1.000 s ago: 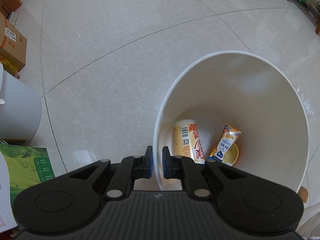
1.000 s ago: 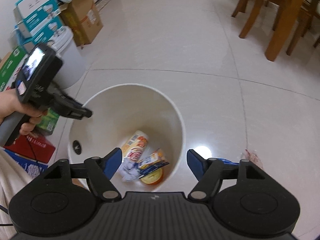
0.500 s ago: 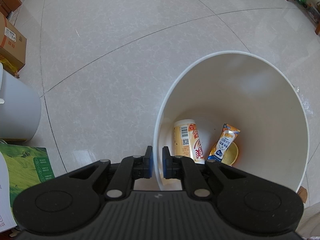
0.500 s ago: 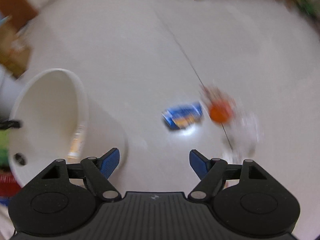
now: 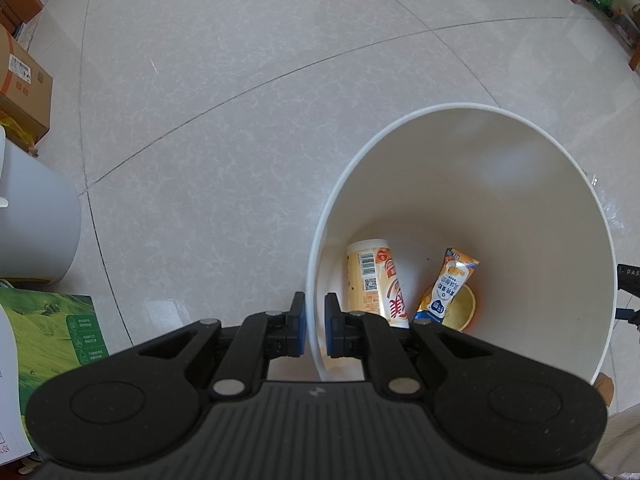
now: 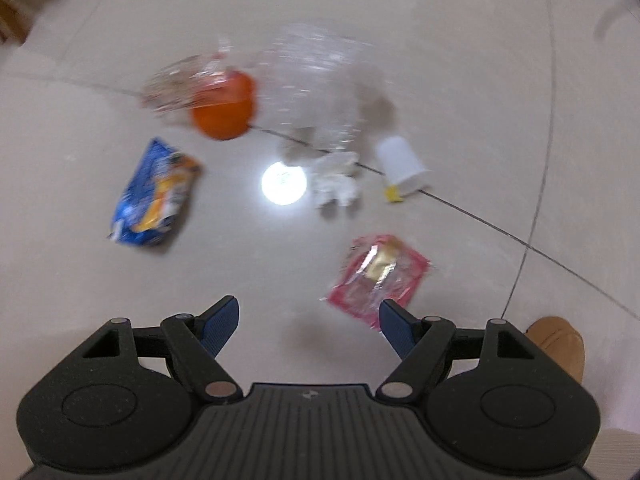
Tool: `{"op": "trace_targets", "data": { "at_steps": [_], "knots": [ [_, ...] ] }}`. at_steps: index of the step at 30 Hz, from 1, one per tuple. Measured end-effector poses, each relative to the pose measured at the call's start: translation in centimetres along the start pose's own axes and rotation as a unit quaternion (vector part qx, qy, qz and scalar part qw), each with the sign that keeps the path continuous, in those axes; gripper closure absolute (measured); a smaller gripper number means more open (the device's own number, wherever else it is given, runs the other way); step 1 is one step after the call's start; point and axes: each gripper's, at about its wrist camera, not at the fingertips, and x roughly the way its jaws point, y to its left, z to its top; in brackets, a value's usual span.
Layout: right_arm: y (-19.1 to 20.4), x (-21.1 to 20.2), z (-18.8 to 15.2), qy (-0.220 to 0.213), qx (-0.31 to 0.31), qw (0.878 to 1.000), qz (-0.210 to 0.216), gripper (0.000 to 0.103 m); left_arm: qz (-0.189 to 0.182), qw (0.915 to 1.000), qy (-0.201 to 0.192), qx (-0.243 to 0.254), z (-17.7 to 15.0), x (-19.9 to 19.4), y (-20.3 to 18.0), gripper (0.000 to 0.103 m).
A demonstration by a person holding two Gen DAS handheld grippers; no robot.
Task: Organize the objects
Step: 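Move the right gripper back to the pink snack packet, then grasp the pink snack packet with the right gripper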
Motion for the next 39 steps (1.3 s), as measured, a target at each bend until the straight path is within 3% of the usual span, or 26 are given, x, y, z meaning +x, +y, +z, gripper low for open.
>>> {"op": "trace_targets", "data": {
  "at_steps": [8,23,34,37,39],
  "knots": [
    [-1.8,3.2,0.5,0.006,0.049,0.999,0.000,0.022,0.000,1.0000,0.002,-0.001,0.1,0.1,-0.2,0.096],
    [-3.1,8.1,0.5,0.012,0.064,0.998,-0.022,0.022,-0.002,1.0000,0.001,-0.001,0.1,0.1,0.2,0.096],
    [-3.4,8.9,0.5,0.013,0.062,0.998,-0.024,0.022,0.000,1.0000,0.001,0.000,-0.1,0.2,0.0,0.096],
    [-3.4,9.0,0.4,0.013,0.060,0.998,-0.026,0.026,-0.001,1.0000,0.001,-0.001,0.0,0.2,0.0,0.096],
    [-3.4,9.0,0.5,0.014,0.057,0.998,-0.035,0.035,0.000,1.0000,0.001,0.000,-0.1,0.2,0.0,0.096]
  ]
}}
